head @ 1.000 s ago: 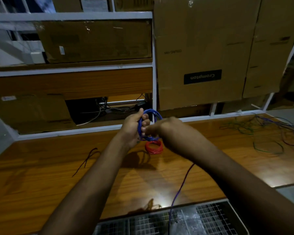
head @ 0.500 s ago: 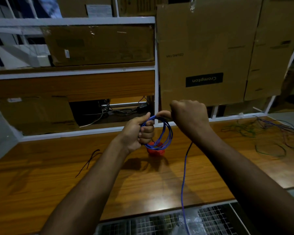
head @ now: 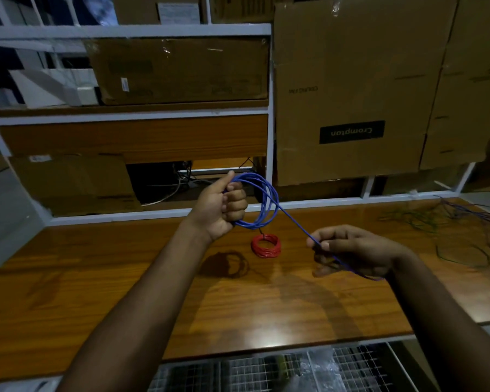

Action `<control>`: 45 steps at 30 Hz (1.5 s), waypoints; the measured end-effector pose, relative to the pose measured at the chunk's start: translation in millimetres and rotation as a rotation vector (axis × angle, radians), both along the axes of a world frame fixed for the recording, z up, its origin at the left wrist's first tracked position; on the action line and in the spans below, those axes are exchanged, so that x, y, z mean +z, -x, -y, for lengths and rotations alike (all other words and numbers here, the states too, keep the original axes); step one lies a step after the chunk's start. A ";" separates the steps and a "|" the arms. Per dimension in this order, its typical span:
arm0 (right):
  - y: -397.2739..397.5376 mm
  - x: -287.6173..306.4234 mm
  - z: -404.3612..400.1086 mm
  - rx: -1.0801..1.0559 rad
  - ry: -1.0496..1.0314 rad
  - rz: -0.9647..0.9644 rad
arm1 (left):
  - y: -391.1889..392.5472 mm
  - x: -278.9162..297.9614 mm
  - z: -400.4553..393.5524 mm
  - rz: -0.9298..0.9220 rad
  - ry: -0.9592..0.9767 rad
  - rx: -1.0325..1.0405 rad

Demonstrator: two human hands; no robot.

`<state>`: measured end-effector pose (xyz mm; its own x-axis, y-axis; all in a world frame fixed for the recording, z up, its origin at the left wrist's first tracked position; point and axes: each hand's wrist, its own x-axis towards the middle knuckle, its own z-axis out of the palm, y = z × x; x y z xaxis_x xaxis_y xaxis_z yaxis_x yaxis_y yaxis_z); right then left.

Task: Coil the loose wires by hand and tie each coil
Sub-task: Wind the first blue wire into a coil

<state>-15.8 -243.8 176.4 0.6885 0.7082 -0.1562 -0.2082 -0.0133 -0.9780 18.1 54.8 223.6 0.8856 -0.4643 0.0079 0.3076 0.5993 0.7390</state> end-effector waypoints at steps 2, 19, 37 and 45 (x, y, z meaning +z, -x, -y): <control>5.5 0.6 3.3 0.032 0.055 0.035 | 0.2 -1.1 3.2 -0.009 -0.007 0.016; -3.0 20.0 -31.6 -0.412 0.706 0.084 | 2.7 -8.2 6.6 0.063 0.008 -0.274; 12.3 33.9 -69.5 -1.114 0.424 0.594 | -4.3 -14.2 5.0 0.022 -0.094 0.073; 9.4 28.1 -83.2 -0.497 1.317 0.498 | -2.0 -13.7 4.8 0.021 -0.043 -0.046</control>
<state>-25.1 -160.6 204.5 0.9843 -0.0680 -0.1630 -0.1138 -0.9500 -0.2908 20.1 50.0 209.8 0.8632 -0.5048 0.0054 0.3181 0.5523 0.7706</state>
